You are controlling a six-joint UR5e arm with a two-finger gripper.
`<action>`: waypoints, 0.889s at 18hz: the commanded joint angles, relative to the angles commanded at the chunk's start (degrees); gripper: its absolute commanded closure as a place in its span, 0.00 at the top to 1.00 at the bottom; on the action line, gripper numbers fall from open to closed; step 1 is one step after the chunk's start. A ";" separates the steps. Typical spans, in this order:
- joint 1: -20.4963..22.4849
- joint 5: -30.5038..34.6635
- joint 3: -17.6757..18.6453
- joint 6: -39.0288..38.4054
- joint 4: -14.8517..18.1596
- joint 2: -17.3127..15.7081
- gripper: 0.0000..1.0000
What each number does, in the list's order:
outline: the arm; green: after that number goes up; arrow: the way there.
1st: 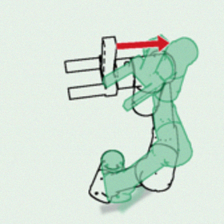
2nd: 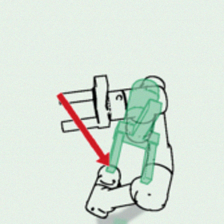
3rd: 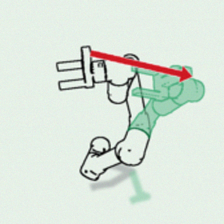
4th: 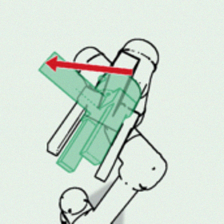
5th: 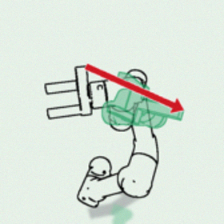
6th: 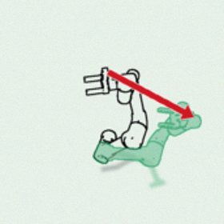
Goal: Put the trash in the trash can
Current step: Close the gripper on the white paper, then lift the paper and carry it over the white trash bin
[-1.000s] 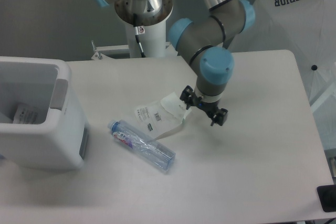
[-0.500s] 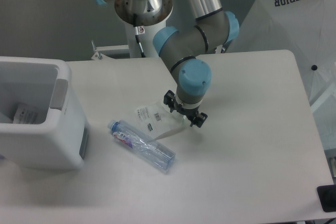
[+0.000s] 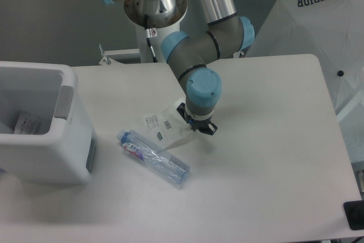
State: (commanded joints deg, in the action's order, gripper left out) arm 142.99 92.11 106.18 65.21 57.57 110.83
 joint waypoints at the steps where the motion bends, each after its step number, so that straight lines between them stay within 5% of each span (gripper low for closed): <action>1: 0.18 -0.09 -0.70 0.00 0.26 -0.09 0.00; 9: 4.04 -4.20 -4.22 1.49 7.73 -6.68 0.00; 16: 3.87 -14.75 -14.05 0.44 19.49 -12.21 0.00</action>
State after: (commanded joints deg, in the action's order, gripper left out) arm 146.87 77.36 92.12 65.66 77.06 98.62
